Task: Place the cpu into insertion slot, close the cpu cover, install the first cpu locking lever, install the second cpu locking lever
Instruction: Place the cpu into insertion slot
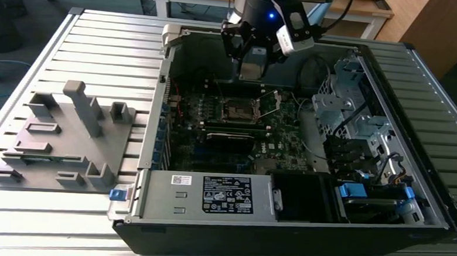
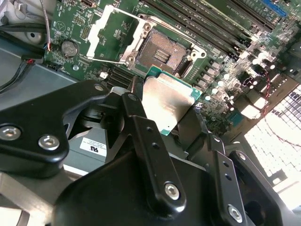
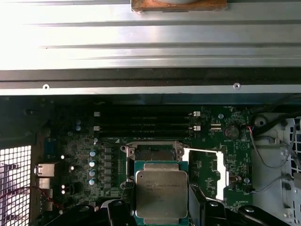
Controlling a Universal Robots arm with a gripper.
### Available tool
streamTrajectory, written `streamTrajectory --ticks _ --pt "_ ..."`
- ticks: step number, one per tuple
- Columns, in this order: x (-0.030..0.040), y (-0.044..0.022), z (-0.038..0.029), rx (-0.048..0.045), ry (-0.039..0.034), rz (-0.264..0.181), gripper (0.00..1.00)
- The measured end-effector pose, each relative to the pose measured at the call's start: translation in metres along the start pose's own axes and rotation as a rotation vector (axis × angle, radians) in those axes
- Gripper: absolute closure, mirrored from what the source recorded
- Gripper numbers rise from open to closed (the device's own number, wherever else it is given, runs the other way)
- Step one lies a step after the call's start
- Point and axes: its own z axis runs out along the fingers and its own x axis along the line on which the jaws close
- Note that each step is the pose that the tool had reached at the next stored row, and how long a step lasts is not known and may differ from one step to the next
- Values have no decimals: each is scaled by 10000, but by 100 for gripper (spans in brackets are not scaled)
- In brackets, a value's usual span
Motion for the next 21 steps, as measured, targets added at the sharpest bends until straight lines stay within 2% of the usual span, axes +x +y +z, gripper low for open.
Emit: streamTrajectory --ticks 21 --pt "-2 -11 138 1 0 0 46"
